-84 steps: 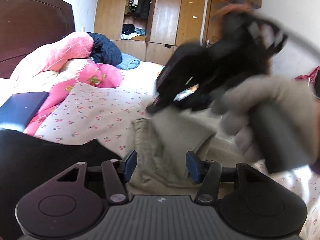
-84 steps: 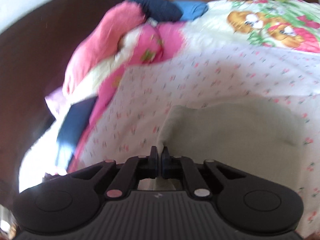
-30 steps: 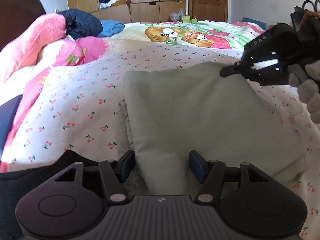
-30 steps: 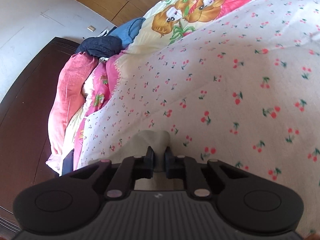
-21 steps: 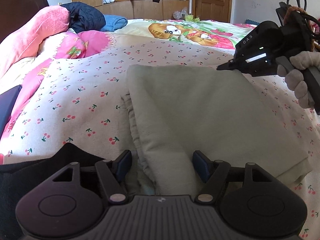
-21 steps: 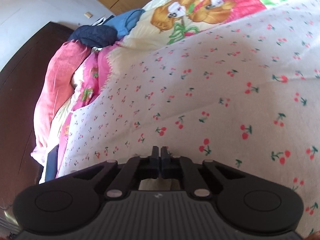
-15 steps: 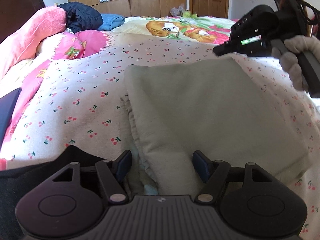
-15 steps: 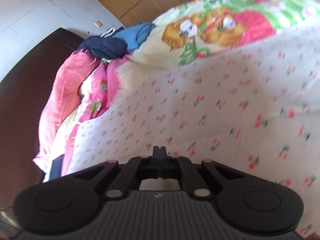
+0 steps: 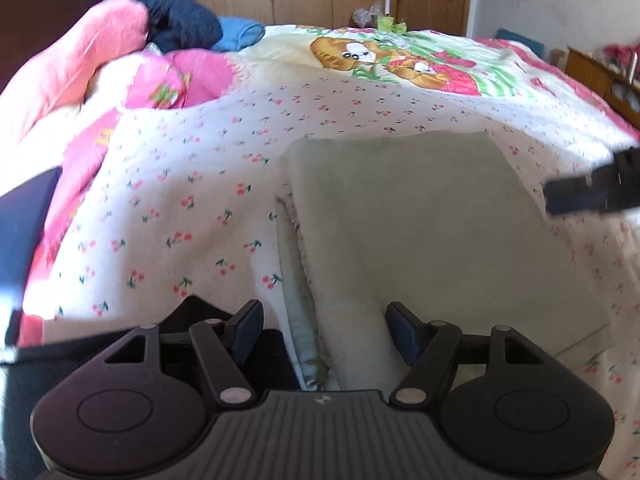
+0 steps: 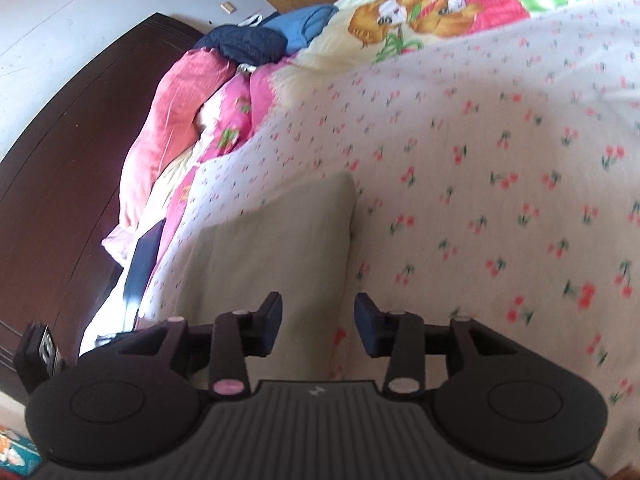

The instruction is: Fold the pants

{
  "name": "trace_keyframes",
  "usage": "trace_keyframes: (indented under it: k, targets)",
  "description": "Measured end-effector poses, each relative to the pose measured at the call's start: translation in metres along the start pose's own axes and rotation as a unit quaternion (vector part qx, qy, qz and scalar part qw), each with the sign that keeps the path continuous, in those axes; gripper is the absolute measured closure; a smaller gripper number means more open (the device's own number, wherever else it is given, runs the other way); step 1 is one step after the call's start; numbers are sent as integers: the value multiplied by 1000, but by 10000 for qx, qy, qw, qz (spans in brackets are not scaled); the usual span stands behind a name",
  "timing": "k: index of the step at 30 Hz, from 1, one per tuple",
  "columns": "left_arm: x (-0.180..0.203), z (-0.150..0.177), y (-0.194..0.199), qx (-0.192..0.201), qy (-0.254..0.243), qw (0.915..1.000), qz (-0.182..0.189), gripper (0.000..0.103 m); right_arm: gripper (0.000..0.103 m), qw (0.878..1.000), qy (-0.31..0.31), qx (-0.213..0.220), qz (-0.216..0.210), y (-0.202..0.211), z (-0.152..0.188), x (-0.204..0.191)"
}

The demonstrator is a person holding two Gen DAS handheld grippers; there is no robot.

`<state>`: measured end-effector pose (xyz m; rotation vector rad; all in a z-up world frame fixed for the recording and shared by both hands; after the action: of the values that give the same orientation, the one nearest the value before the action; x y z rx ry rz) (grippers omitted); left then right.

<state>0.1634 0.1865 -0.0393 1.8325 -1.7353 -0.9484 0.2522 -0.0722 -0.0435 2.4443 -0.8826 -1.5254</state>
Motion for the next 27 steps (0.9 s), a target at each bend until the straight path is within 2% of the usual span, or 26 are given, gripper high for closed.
trace_keyframes:
  k: [3,8,13,17,19,21,23,27]
  targets:
    - [-8,-7,6,17,256,9996,97,22,59,9999,-89,-92,-94,-8,7,2]
    - [-7,-21,-5,9,319,9993,174,22,59,9981,-447,-222,-368,-25,15,10]
    - [5,-18,-33,-341,198,9987,314,19,56,9974,-508,-218,-452,-36,15,14]
    - [-6,-19,-39,-543,461,9953,649,18,56,9961,-470,-343,-663,-31,18,9]
    - [-9,-18,-40,-591,472,9949,674,18,56,9964,-309,-447,-653,-31,21,7]
    - [-6,-19,-37,-590,500,9948,666,21,56,9964,-331,-474,-615,-36,22,10]
    - [-1,-20,-35,-567,526,9940,770,34,56,9953,-477,-425,-722,-42,21,11]
    - [-5,-20,-37,-590,650,9915,958,41,56,9941,-413,-466,-884,-44,17,4]
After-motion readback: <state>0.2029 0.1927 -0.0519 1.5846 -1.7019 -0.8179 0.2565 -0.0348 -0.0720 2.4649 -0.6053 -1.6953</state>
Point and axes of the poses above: each gripper's, at about its wrist camera, not at the fingertips, and y roughly against the way its jaws point, x to its right, z to its underside, the point moved 6 cm from there along -y, roughly the way its jaws point, and after that the axes turned 15 degrees about -z, right-handed, at the moved point
